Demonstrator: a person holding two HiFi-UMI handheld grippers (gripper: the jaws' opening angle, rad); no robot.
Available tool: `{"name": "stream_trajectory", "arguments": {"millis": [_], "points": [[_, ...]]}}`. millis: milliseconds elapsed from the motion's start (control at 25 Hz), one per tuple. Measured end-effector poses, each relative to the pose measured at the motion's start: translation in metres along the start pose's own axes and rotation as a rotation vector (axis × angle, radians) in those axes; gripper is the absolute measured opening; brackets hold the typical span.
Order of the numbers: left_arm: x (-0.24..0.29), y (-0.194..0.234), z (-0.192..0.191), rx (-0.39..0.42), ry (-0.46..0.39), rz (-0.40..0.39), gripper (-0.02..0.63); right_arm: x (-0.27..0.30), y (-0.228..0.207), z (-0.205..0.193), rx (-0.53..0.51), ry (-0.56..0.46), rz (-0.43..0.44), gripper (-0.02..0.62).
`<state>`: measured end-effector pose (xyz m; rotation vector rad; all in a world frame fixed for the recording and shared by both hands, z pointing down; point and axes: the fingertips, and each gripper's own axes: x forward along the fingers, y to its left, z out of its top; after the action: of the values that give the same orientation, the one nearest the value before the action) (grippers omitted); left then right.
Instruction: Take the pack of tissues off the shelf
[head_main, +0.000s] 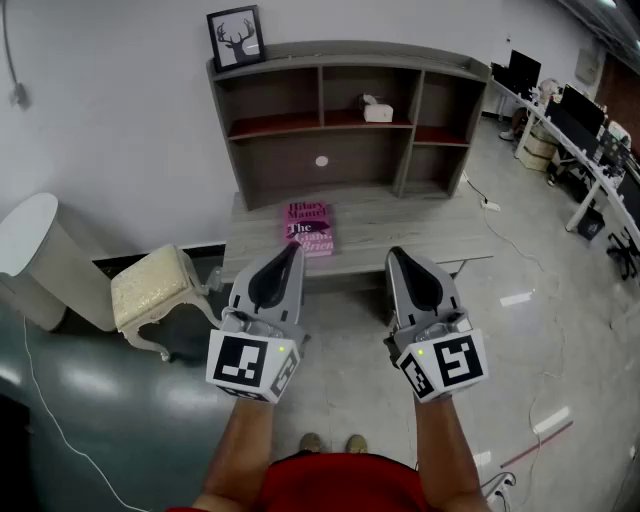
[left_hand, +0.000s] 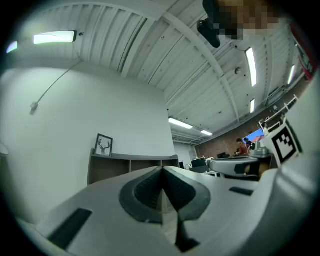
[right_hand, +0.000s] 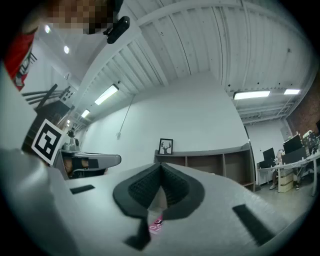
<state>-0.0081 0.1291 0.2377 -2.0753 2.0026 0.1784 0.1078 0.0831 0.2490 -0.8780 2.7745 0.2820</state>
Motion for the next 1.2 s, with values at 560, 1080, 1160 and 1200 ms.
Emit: {"name": "stream_trajectory", "arguments": {"millis": [560, 1080, 1160, 1200], "points": [[0.025, -0.033, 0.000, 0.001, 0.001, 0.021, 0.008, -0.021, -0.044, 0.002, 0.044, -0.024, 0.001, 0.005], [0.077, -0.048, -0.019, 0.027, 0.013, 0.055, 0.008, 0.005, -0.097, -0.015, 0.036, -0.026, 0.023, 0.006], [0.091, -0.038, -0.024, 0.027, 0.009, 0.055, 0.008, 0.022, -0.102, -0.022, 0.033, -0.021, 0.024, 0.006], [0.098, -0.032, -0.027, 0.025, 0.006, 0.056, 0.008, 0.031, -0.104, -0.026, 0.029, -0.017, 0.026, 0.006]]}}
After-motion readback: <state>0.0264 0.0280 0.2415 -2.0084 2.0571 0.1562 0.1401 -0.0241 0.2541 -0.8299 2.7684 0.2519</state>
